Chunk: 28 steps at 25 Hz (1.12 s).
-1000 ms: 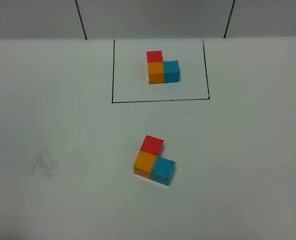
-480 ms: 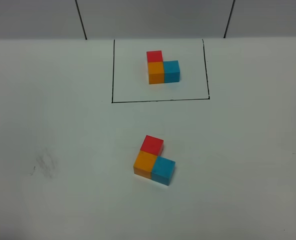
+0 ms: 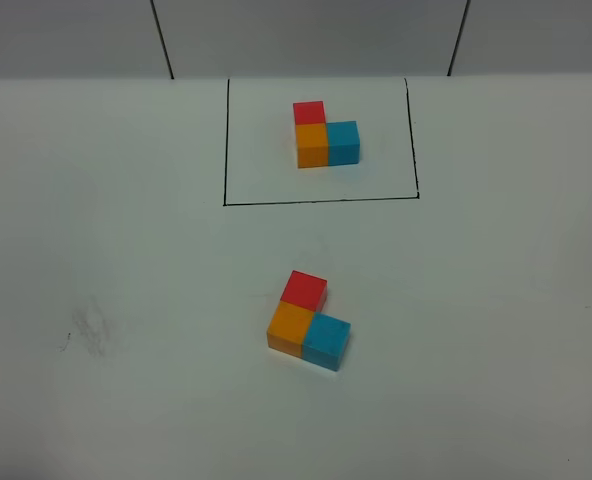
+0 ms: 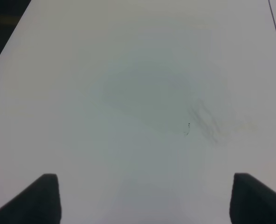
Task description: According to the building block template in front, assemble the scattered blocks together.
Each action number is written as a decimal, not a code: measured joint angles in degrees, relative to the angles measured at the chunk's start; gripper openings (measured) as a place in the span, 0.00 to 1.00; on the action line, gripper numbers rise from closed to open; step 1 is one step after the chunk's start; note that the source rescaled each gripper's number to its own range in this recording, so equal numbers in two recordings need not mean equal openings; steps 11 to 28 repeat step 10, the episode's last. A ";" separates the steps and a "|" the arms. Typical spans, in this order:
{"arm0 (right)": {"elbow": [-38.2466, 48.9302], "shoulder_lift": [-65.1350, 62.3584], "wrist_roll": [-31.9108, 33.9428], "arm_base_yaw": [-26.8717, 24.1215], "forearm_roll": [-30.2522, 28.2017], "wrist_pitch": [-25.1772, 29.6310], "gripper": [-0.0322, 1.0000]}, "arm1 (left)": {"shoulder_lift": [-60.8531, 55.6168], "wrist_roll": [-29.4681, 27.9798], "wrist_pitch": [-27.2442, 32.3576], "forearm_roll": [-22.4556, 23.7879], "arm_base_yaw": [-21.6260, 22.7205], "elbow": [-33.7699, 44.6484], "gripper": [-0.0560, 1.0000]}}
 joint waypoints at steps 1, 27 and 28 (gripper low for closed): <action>0.07 0.00 0.00 0.00 0.05 0.00 0.74 | 0.00 0.00 0.00 0.00 0.00 0.00 0.68; 0.36 0.00 0.14 0.00 0.39 -0.05 0.74 | 0.00 0.05 0.00 0.00 0.00 0.00 0.68; 0.36 0.00 0.14 0.00 0.39 -0.05 0.74 | 0.00 0.05 0.00 0.00 0.00 0.00 0.68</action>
